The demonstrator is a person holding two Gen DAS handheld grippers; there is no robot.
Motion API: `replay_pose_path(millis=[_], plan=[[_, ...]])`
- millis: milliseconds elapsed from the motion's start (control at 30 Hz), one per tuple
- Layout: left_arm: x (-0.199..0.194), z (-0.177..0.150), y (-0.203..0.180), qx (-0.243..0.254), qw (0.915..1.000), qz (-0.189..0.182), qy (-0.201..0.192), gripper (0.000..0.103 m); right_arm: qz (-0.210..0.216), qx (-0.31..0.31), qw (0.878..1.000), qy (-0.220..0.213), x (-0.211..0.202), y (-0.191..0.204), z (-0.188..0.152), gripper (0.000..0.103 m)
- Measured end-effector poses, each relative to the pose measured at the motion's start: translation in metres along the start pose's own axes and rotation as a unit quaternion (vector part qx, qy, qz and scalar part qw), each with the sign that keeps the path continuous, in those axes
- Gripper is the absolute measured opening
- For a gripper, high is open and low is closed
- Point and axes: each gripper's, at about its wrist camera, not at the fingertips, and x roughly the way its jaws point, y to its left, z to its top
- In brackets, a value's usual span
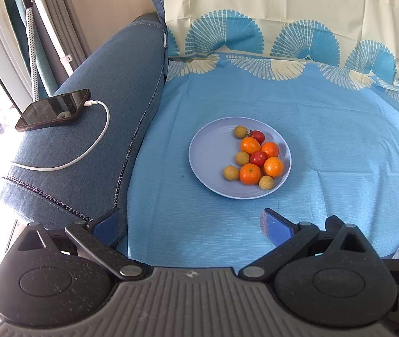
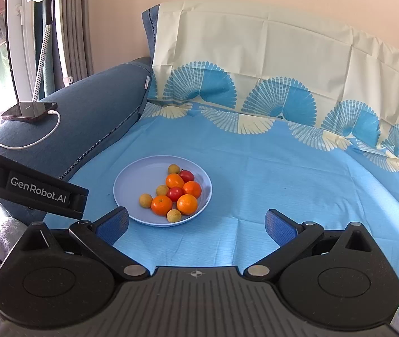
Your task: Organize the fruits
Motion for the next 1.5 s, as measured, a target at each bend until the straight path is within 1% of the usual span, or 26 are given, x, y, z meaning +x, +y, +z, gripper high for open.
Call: replay_pose_path(millis=[1067,1500], plan=[[0.0016,-0.0013,-0.0014,0.006,0.9999,0.011,-0.004,0.103,-0.006,0.004,1.0,0.005,0.0017,-0.0008,-0.0023,0.102],[0.0056,-0.0012,-0.0017,0.006,0.9999,0.012,0.003,0.103,-0.006,0.005,1.0,0.009,0.0042,0.0012,-0.003,0.102]])
